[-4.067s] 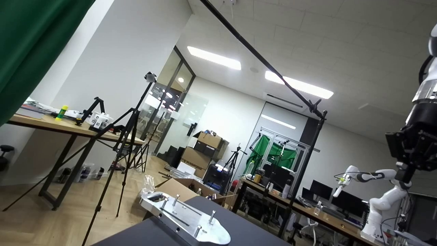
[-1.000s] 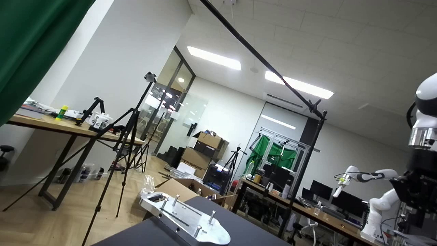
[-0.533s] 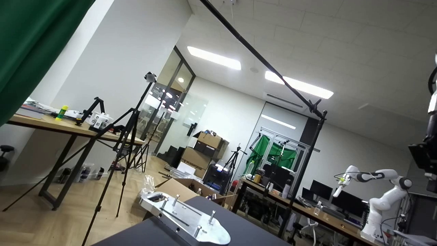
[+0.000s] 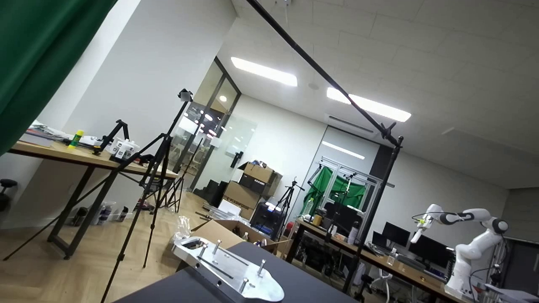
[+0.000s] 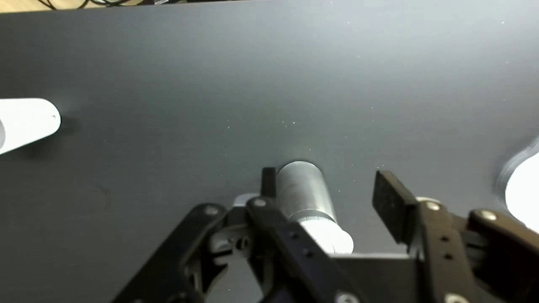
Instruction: Press the button on the lid of the silver flask
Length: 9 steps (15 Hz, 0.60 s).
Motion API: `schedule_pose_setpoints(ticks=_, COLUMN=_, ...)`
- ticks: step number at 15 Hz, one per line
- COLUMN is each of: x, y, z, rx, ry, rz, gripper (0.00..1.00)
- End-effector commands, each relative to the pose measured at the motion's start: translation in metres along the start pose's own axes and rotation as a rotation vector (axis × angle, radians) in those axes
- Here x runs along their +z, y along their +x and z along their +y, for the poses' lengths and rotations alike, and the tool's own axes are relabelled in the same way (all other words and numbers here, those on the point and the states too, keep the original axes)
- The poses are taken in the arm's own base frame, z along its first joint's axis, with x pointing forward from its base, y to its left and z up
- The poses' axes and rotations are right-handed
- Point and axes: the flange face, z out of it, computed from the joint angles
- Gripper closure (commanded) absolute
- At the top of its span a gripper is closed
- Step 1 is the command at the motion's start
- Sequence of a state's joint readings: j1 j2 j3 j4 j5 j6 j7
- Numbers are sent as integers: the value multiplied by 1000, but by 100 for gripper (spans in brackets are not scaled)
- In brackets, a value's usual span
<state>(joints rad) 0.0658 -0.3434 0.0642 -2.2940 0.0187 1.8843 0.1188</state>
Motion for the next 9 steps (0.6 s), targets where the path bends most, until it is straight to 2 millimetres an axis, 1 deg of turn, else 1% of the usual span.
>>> schedule_pose_setpoints(ticks=1, x=-17, y=-24, z=13, rx=53, ry=25, rz=1, gripper=7)
schedule_pose_setpoints(ticks=2, x=-18, y=-26, z=14, rx=55, ry=30, rz=-1, gripper=2)
schedule_pose_setpoints(ticks=3, x=-19, y=-27, z=13, rx=58, ry=43, rz=-3, gripper=0)
schedule_pose_setpoints(ticks=4, x=-20, y=-27, z=11, rx=58, ry=65, rz=-11, gripper=0)
schedule_pose_setpoints(ticks=5, x=-19, y=-23, z=11, rx=37, ry=36, rz=2, gripper=5)
schedule_pose_setpoints(ticks=6, x=-19, y=-23, z=11, rx=39, ry=45, rz=-1, gripper=0)
schedule_pose_setpoints(ticks=9, x=-18, y=-24, z=10, rx=41, ry=54, rz=-4, gripper=0)
